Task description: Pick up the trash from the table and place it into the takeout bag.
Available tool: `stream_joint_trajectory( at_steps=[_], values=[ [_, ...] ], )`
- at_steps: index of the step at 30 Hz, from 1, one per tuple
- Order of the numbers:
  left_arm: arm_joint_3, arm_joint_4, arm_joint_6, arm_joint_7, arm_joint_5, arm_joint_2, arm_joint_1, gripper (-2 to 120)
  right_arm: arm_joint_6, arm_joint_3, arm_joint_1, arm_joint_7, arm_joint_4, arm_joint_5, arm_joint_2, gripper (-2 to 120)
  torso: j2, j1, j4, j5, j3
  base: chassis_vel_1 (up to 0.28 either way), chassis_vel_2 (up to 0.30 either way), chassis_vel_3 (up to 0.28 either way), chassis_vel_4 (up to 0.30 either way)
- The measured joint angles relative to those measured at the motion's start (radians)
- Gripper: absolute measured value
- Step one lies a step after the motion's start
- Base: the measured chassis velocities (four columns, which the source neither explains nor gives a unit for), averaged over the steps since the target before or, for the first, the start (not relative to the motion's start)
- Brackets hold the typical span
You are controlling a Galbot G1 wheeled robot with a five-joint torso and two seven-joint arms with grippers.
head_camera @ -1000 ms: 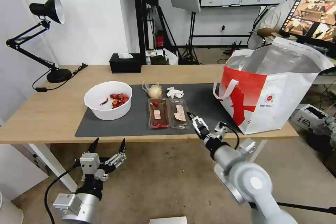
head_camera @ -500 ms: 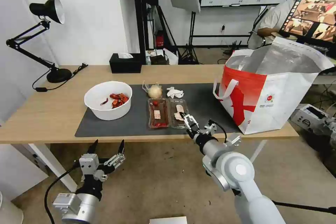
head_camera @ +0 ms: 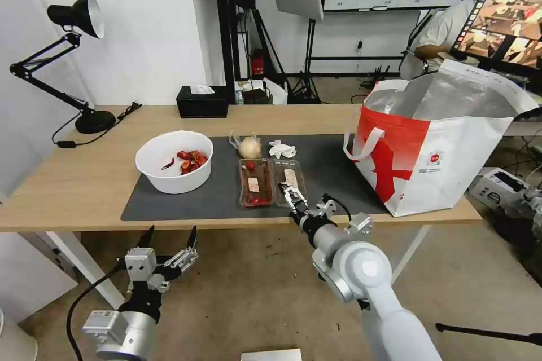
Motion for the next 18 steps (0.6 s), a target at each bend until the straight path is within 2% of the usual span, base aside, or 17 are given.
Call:
stream_joint_trajectory(
  at_steps=[18],
  values=[
    [0.0, -0.005, 0.001, -0.002, -0.01, -0.004, 0.003, 100, 0.006, 0.006, 0.014, 0.018, -0.021, -0.005, 0.012, 100, 0.0, 0.0, 0.0, 0.0001, 0.0, 0.0, 0.0, 0.0, 0.0]
  ],
)
